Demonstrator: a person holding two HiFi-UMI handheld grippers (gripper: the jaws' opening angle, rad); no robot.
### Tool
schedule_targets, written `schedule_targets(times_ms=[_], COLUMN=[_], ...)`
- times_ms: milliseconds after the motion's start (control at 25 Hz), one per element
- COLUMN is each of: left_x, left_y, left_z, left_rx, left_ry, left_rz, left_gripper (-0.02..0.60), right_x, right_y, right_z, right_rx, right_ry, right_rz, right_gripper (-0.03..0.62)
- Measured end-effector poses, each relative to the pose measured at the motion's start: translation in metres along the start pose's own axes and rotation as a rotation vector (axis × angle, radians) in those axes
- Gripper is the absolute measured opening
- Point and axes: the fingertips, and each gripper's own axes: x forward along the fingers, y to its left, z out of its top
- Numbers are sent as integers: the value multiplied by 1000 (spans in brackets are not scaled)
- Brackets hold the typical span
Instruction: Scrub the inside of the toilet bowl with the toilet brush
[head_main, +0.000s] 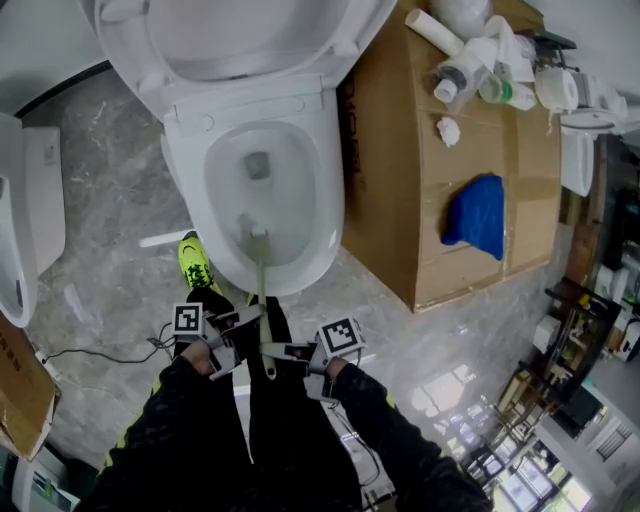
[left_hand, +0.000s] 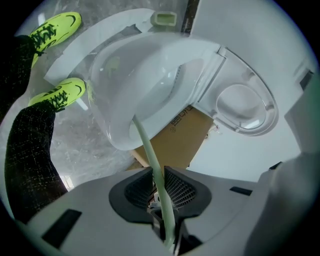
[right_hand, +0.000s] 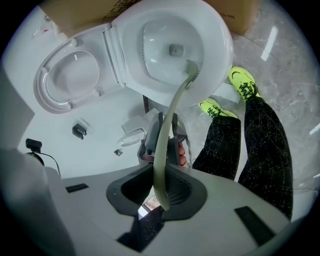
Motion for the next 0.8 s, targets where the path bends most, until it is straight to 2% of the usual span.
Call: schedule_targets(times_ms=[200, 400, 800], left_x=[-10, -15, -21], left_y=[-8, -14, -25], left_z=[16, 30, 55], left_rx=[27, 30, 32], left_ry=[-12, -27, -58], left_rz=[23, 58, 105], left_gripper=[64, 63, 63], right_x=[18, 30, 49], right_y=[8, 19, 27], right_z=[9, 19, 38], right_rx=[1, 50, 29], right_ry=[8, 12, 40], right_rz=[63, 156, 211], right_gripper=[67, 67, 67])
